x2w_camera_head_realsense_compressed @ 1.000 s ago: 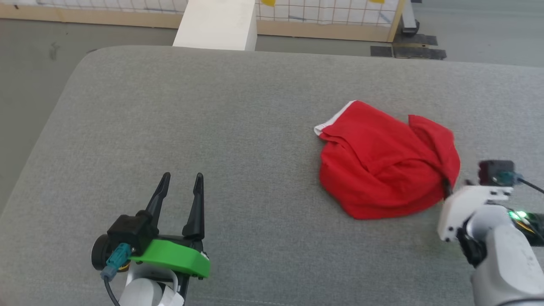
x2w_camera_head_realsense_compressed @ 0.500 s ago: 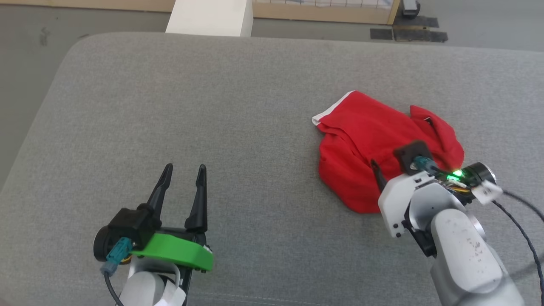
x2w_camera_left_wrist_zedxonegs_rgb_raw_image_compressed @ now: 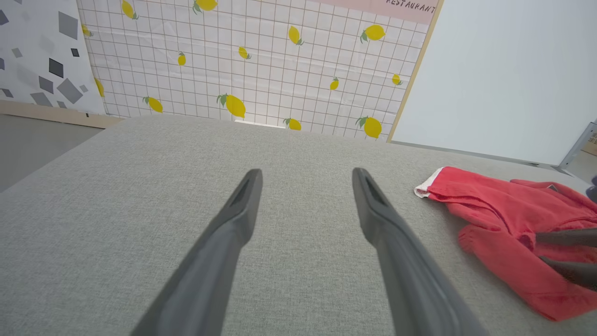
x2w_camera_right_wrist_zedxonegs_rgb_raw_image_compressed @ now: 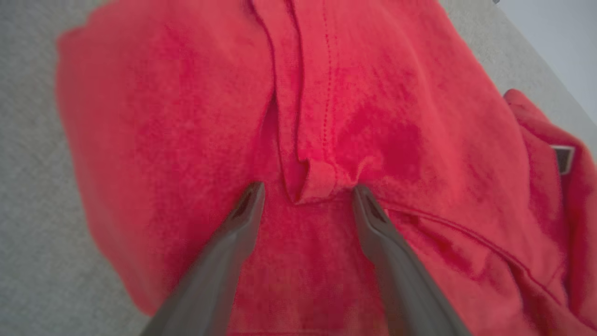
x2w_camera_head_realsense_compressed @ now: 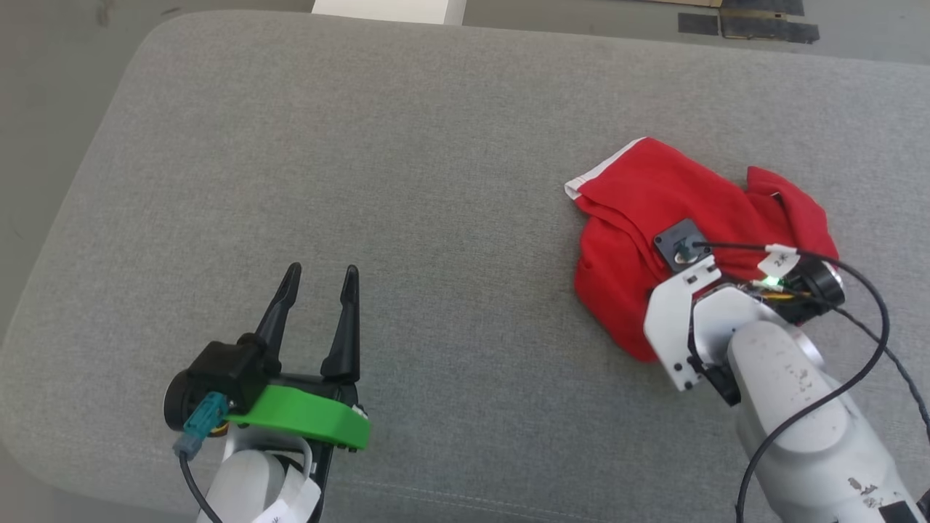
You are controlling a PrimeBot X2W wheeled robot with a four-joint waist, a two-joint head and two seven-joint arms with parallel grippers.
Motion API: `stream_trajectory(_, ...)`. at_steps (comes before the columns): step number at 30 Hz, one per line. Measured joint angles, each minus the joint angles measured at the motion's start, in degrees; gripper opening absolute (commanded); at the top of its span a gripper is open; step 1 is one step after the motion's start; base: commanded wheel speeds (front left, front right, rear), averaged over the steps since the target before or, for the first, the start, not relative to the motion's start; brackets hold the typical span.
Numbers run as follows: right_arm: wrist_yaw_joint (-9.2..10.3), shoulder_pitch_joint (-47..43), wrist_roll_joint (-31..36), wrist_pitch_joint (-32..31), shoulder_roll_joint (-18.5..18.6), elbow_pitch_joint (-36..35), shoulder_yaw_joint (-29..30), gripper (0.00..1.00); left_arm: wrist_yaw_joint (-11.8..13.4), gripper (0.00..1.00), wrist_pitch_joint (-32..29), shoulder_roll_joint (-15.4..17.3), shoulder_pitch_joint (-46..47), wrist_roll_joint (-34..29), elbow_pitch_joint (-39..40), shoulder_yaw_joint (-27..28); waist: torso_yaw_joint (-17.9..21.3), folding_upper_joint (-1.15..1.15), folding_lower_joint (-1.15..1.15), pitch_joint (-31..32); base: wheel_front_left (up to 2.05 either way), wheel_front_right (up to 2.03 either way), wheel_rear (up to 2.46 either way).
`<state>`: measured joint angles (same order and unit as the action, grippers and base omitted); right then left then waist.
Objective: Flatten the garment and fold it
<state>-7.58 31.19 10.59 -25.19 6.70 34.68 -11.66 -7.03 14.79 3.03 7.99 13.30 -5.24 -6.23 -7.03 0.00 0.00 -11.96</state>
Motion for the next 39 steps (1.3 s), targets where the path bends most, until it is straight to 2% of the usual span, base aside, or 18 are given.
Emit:
stream_trajectory(1,0.0,0.5,-0.2,0.6,0.1,0.0,0.2,0.0,0.0,1.0,0.0,0.0,0.1,0.0,0.0,0.0,-0.1,0.0,0.0,-0.1,0.0,0.0,0.0)
stream_trajectory(6,0.0,1.7,-1.9,6.1,-0.7,-1.5,5.0,0.0,0.0,1.0,0.0,0.0,0.1,0.1,0.0,0.2,0.0,0.0,0.0,0.1,0.0,0.0,0.0)
stream_trajectory(9,-0.01,2.2,-3.5,8.7,-1.9,-2.9,11.5,0.0,0.0,1.0,0.0,0.0,0.1,0.1,-0.1,0.3,0.4,0.0,0.0,0.6,0.0,0.0,0.0)
stream_trajectory(14,0.0,2.6,-3.1,10.7,-2.5,-4.3,27.0,0.0,0.0,1.0,0.0,0.0,0.1,0.1,-0.4,0.1,1.1,0.0,0.0,2.0,0.0,0.0,0.0)
stream_trajectory(17,0.01,1.2,-2.4,11.2,-2.3,-4.4,29.5,0.0,0.0,1.0,0.0,0.0,-0.1,0.0,-0.6,0.0,1.3,0.0,0.0,3.0,0.0,0.0,0.0)
stream_trajectory(18,0.01,0.4,-2.4,11.9,-2.4,-4.4,28.8,0.07,0.0,1.0,0.0,0.0,-0.2,-0.1,-0.7,0.1,1.4,0.0,0.0,3.3,0.0,0.0,0.0)
stream_trajectory(19,0.01,-0.5,-2.4,12.6,-2.4,-4.4,26.8,0.97,0.0,1.0,0.0,0.0,-0.4,-0.1,-0.7,0.1,1.6,0.0,0.0,3.5,0.0,0.0,0.0)
stream_trajectory(20,0.0,-1.4,-2.8,13.6,-2.6,-4.3,24.8,1.0,0.0,1.0,0.0,0.0,-0.5,-0.1,-0.7,0.2,1.8,0.0,0.0,3.7,0.0,0.0,0.0)
stream_trajectory(25,0.0,-4.1,-5.2,16.6,-2.9,-4.5,14.6,1.0,0.0,1.0,0.0,0.0,-0.9,-0.2,-0.5,0.2,2.7,0.0,0.0,4.1,0.0,0.0,0.0)
stream_trajectory(30,0.0,-4.3,-5.6,15.2,-1.5,-3.1,7.1,1.0,0.0,1.0,0.0,0.0,-0.9,-0.2,-0.5,-0.3,2.6,0.0,0.0,3.4,0.0,0.0,0.0)
stream_trajectory(39,0.0,-0.7,-2.9,10.5,0.3,1.1,2.4,1.0,0.0,1.0,0.0,0.0,-0.2,-0.2,-0.1,-0.2,1.4,0.0,0.0,0.8,0.0,0.0,0.0)
